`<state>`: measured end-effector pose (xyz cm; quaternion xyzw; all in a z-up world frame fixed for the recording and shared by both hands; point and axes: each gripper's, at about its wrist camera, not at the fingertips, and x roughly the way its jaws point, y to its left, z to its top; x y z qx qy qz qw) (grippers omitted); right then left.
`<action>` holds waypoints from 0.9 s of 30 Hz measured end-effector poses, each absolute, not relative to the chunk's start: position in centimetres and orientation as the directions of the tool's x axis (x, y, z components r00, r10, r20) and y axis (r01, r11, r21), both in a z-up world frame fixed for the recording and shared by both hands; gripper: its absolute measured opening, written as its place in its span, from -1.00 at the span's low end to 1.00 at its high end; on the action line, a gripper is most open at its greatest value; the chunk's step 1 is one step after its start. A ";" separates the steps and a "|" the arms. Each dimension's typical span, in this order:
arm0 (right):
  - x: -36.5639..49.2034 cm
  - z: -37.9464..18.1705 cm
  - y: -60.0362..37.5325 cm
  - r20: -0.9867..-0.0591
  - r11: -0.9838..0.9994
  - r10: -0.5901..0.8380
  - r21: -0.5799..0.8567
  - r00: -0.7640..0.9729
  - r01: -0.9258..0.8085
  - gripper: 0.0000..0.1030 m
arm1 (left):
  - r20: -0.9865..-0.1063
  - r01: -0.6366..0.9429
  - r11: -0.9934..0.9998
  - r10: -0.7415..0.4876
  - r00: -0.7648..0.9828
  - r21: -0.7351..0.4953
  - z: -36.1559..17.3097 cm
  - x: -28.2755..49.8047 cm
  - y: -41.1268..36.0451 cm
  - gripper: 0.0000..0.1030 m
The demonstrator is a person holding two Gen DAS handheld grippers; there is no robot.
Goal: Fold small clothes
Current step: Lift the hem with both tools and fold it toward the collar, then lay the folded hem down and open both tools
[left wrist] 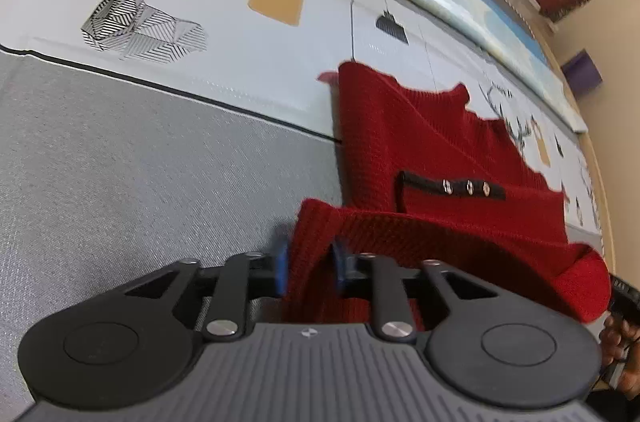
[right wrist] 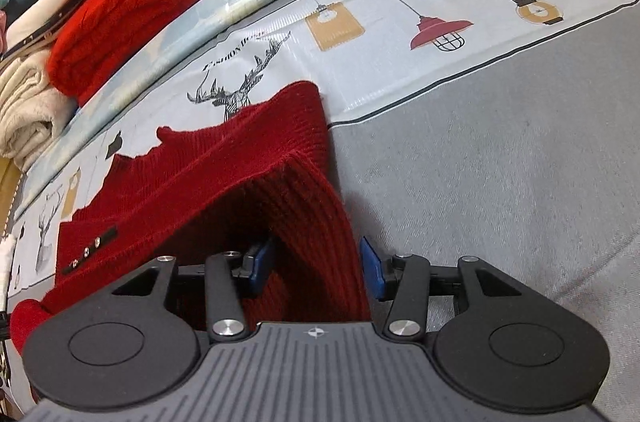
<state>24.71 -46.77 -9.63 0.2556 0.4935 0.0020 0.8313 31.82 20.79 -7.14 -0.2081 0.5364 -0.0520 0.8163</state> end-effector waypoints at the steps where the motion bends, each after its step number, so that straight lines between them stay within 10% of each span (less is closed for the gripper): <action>1: 24.7 -9.6 -46.8 -0.819 0.867 0.253 0.428 0.516 0.255 -0.03 | -0.853 -0.145 0.904 -0.311 0.420 -0.402 -7.1 31.8 21.0 -0.58; 10: 24.5 -10.0 -46.6 -0.825 0.861 0.272 0.438 0.495 0.258 -0.04 | -0.886 -0.153 0.903 -0.339 0.316 -0.401 -8.6 31.8 20.6 -0.38; 14: 24.2 -9.5 -46.2 -0.818 0.875 0.271 0.429 0.507 0.224 -0.77 | -0.879 -0.102 0.921 -0.321 0.352 -0.377 -7.9 31.5 19.9 -0.76; 27: 21.7 -2.1 -47.3 -0.532 0.897 0.132 0.422 0.836 0.128 -0.79 | -0.649 0.000 0.949 -0.216 0.729 -0.317 0.1 30.3 19.6 -0.78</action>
